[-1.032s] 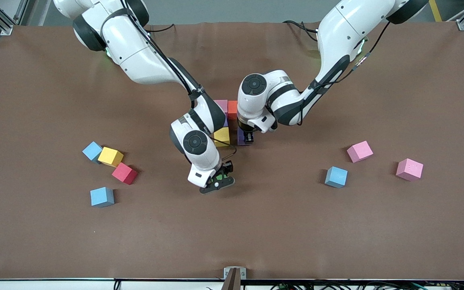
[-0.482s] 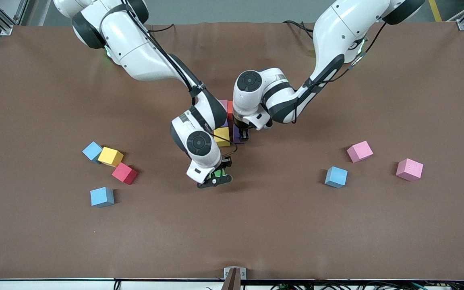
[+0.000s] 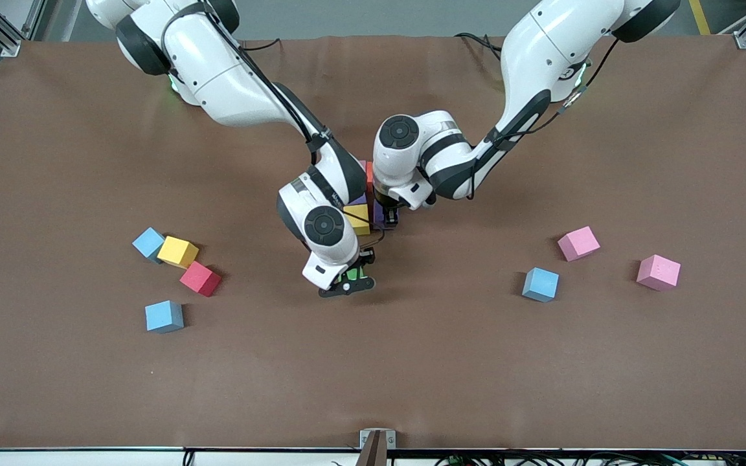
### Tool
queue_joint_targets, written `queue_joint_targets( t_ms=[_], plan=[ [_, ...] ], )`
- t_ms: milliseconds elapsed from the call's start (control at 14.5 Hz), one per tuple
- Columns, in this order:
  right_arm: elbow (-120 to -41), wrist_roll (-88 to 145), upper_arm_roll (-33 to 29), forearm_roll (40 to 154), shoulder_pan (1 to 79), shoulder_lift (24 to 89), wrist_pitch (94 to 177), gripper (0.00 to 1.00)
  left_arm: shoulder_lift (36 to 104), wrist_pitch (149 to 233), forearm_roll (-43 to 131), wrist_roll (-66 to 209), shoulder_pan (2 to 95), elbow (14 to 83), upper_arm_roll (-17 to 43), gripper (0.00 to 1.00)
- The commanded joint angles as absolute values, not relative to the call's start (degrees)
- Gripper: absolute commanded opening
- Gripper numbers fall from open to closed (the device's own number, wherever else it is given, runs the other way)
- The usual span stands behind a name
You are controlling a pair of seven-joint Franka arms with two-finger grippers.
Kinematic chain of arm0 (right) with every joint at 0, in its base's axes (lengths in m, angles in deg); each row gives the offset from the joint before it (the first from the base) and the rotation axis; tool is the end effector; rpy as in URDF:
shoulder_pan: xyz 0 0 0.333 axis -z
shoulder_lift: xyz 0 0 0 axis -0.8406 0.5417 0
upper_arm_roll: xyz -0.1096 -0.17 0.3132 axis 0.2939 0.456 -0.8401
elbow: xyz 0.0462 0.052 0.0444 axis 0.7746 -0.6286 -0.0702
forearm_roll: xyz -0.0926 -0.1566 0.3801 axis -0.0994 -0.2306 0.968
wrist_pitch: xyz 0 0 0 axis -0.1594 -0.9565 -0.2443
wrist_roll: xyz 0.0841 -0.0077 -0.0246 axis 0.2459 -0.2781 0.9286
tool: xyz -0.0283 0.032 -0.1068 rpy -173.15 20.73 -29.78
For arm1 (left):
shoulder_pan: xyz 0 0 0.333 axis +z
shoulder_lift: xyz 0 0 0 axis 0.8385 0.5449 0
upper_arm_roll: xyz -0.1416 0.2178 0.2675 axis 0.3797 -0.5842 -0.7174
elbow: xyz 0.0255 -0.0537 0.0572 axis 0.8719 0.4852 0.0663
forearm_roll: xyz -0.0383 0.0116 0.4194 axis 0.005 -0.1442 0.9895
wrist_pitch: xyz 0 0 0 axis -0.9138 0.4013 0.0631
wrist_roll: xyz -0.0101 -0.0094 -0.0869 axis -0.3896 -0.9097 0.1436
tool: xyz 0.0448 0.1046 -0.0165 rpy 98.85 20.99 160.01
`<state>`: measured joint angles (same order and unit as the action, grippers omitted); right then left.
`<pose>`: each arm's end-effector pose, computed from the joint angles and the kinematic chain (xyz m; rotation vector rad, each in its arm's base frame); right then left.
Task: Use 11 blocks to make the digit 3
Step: 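Grasp the green cube with the right gripper while the left gripper holds purple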
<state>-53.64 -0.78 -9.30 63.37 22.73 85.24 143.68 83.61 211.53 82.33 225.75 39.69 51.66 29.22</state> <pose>0.6618 0.4810 0.2115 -3.0803 -0.2553 0.0817 0.4763 -0.5249 0.2394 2.0917 2.2581 -0.0559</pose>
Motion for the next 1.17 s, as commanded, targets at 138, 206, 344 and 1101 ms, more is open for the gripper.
queue_joint_targets(
  t_ms=[138,206,344,1101],
  plan=[
    [-54.57,-0.60,-10.08,63.50,28.63,81.98,143.25,0.27,83.89,211.89,86.16,240.46,38.52,51.07,28.99,0.23],
    [-53.87,-0.51,-10.16,63.50,29.68,81.90,142.98,0.27,83.98,211.89,86.16,240.55,38.52,51.07,28.99,0.23],
    [-52.12,0.01,-10.08,63.41,31.35,81.89,139.31,0.27,84.33,211.89,86.16,240.55,38.52,51.07,28.99,0.23],
    [-51.32,2.39,-10.16,63.50,33.38,81.81,138.15,0.27,85.91,211.89,86.16,243.19,37.56,48.96,28.21,0.23]
  ],
)
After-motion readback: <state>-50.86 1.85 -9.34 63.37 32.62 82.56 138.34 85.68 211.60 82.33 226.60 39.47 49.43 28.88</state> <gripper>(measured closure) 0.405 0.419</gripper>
